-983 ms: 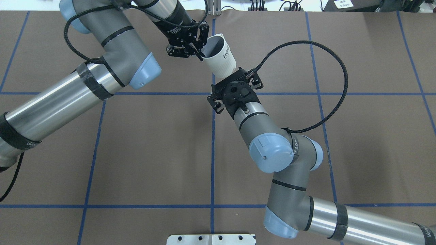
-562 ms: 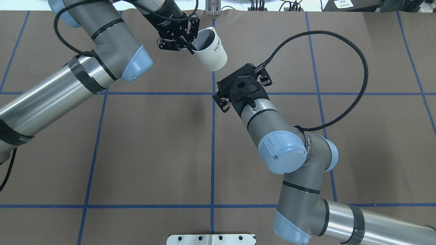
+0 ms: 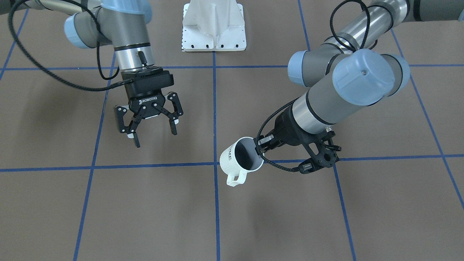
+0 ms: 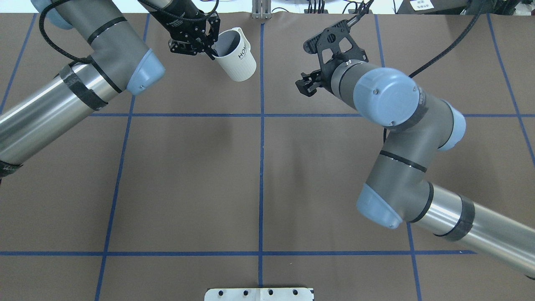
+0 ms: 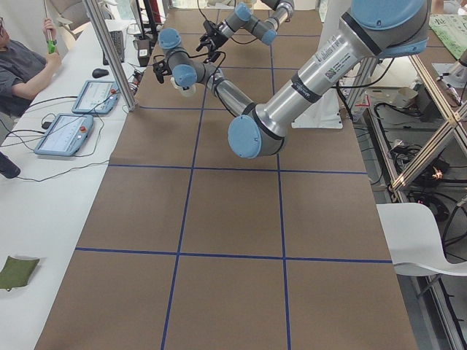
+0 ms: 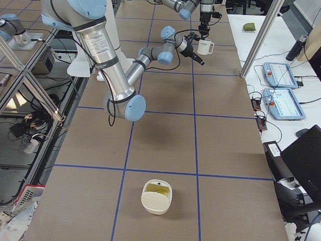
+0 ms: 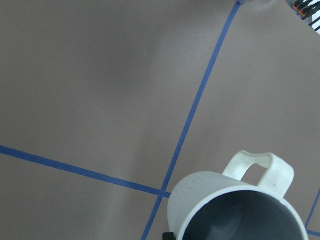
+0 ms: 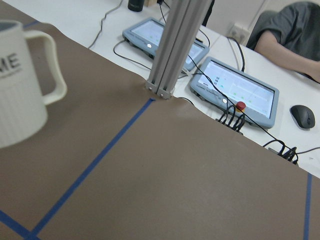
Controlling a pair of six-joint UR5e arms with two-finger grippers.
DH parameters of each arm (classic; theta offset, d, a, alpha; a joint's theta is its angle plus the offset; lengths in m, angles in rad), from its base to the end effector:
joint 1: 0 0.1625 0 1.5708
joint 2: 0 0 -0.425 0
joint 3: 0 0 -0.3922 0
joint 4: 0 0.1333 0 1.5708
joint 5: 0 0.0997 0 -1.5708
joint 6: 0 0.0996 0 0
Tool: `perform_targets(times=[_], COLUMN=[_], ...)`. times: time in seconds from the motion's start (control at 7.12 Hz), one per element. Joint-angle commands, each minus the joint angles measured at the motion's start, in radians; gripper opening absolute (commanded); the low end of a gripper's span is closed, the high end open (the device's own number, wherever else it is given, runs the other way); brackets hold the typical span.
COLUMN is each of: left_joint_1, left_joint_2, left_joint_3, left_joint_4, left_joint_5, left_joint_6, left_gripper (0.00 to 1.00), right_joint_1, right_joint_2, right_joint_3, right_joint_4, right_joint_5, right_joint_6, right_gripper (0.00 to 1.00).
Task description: Left arm hands cup to right arm to dump lemon
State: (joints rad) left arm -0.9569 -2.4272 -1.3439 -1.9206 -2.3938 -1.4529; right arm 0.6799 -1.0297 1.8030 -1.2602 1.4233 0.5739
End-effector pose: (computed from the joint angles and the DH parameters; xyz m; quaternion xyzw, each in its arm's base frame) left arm 0.3827 -0.6477 0.1650 -0.0826 0.5510 -0.1576 0.8153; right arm -0.3995 -0.5132 0.2108 0.4247 -0.2970 -0.0973 0.8497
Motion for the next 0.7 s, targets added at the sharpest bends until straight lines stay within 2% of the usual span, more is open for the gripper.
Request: perform_targets(times=[0.0, 0.14, 0.28, 0.42, 0.56], left_joint_1=[-0.005, -0.006, -0.003, 0.0, -0.002], left_joint_2=[0.039, 0.048, 0.056, 0.118, 0.223], left_joint_3=[-0.064, -0.127, -0.208, -0.29, -0.369], left_joint_4=[0.096, 0.253, 0.408, 0.524, 0.534], left_joint_5=[0.002, 0.01, 0.086, 0.144, 0.159], left_joint_6=[0.082, 0.202, 0.317, 0.439, 0.532], left_gripper=[0.0, 0.0, 0.0, 0.0, 0.0], right_joint_1=[0.184, 0.264, 0.307, 0.334, 0.363], right_joint_2=[-0.001, -0.004, -0.012, -0.01, -0.007], right_joint_3=[-0.008, -0.016, -0.022, -0.027, -0.055], right_joint_4=[-0.184, -0.238, -0.28, -0.363, -0.392], right_joint_5=[0.31, 0.401, 0.413, 0.411, 0.414], right_joint_6=[-0.012, -0.046, -0.093, -0.12, -0.185], right_gripper=[0.99, 0.99, 0.99, 0.98, 0.98])
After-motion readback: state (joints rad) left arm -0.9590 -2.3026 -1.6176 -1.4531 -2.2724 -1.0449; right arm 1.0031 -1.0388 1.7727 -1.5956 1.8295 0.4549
